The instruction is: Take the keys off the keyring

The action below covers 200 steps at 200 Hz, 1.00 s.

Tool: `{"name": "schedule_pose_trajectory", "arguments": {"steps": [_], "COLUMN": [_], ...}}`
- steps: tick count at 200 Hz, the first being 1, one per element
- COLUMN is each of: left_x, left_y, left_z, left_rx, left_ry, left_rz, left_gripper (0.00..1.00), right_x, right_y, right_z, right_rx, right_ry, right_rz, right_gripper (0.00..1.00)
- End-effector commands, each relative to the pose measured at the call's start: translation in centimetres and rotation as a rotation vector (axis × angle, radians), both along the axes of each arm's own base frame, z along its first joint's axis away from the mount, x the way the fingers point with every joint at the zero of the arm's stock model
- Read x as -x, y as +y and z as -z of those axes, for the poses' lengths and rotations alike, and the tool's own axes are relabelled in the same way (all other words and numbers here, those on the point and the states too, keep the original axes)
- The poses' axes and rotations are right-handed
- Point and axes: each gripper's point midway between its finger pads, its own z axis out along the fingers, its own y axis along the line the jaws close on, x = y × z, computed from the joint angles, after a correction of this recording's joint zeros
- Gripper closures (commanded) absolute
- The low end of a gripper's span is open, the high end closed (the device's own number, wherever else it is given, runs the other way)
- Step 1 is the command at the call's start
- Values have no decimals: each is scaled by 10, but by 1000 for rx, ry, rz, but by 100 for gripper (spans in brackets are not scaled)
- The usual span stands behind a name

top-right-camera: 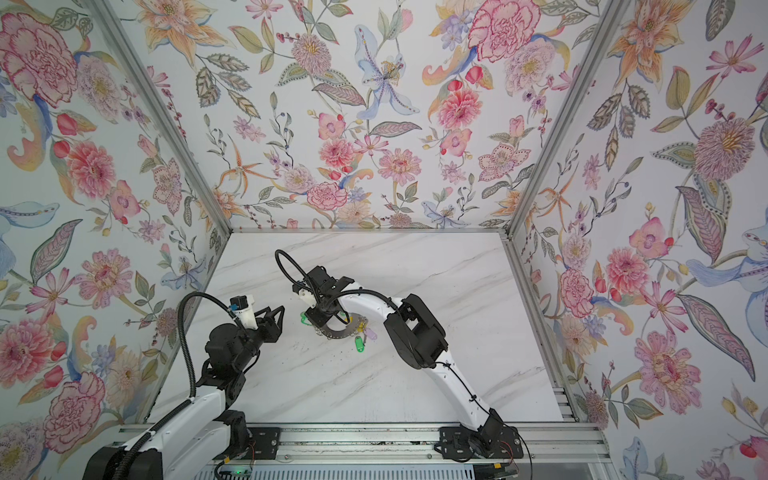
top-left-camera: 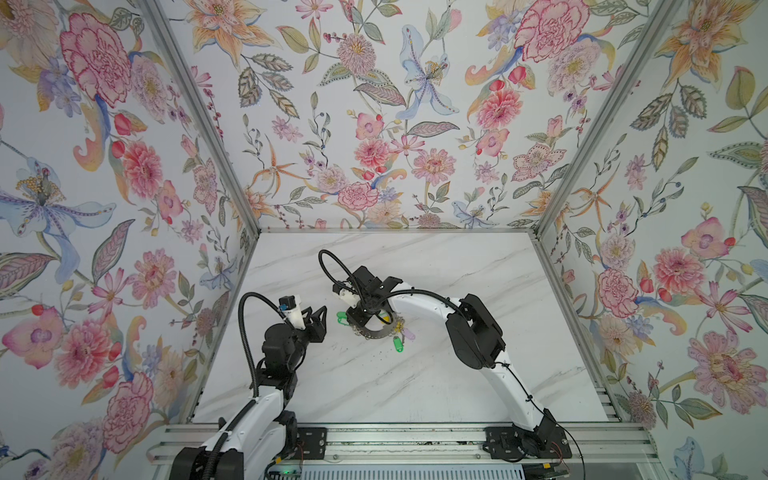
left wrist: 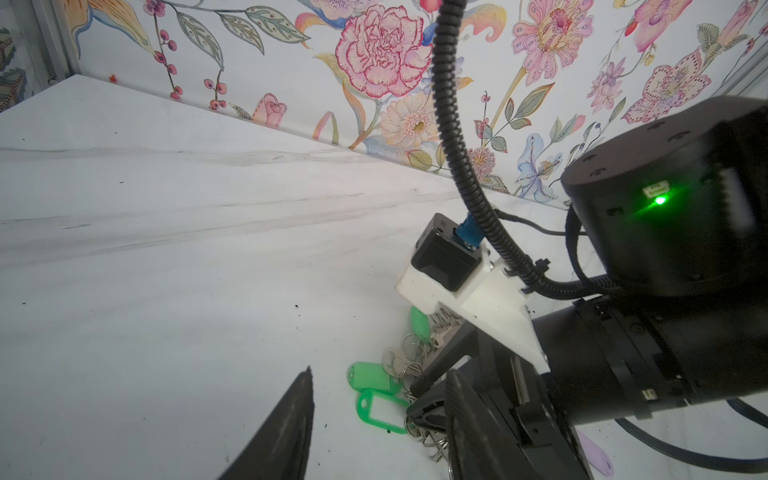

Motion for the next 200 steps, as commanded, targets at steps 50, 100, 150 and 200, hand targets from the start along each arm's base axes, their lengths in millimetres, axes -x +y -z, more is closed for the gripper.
{"name": "schedule_pose_trajectory", "arguments": {"steps": [50,100,150,200], "left_x": [5,4,3,7], "left_y": [2,-1,-10,-39], "left_z": [4,2,-8,-26], "left_rx": [18,25,40,104], "left_ry": [7,10,-16,-93], "left_rz": [4,20,71,251], "left_gripper": [47,47,47,48], "right_x": [5,4,9,31], "right_y": [-3,0,-12,-42], "right_z": [15,-19,-90,-150], "right_rx": [61,2,-137,-346], "right_ry": [-9,-63,-191,-278], "right_rz": [-33,-49,-61,-104], "right_gripper": [90,99,100,100]}}
